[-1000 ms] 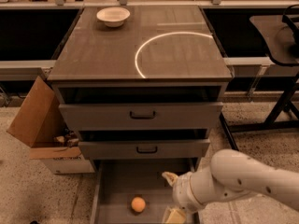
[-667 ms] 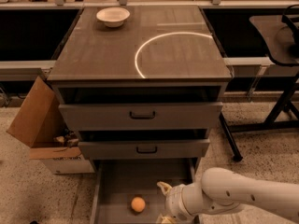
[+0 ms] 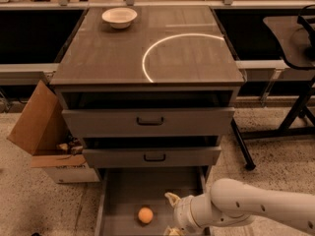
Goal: Pick orange from bottom drawer and place on counter
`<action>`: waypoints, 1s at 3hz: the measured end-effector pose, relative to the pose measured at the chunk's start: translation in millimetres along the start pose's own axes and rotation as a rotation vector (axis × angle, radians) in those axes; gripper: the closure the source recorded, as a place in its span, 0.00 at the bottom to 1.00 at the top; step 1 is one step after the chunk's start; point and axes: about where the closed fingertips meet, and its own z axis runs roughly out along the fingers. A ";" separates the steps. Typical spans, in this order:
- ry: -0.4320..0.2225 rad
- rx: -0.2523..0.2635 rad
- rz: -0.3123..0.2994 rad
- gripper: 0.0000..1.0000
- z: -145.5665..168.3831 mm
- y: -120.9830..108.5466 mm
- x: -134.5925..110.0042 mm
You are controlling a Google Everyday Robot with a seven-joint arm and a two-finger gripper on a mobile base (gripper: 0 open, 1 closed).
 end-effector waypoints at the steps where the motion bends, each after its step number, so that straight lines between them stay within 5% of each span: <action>1: -0.004 0.017 -0.033 0.00 27.0 -9.0 19.9; 3: -0.044 0.070 -0.040 0.00 87.3 -68.6 66.3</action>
Offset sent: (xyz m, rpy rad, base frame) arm 0.0511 0.0097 -0.1461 0.0170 -0.1220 -0.0309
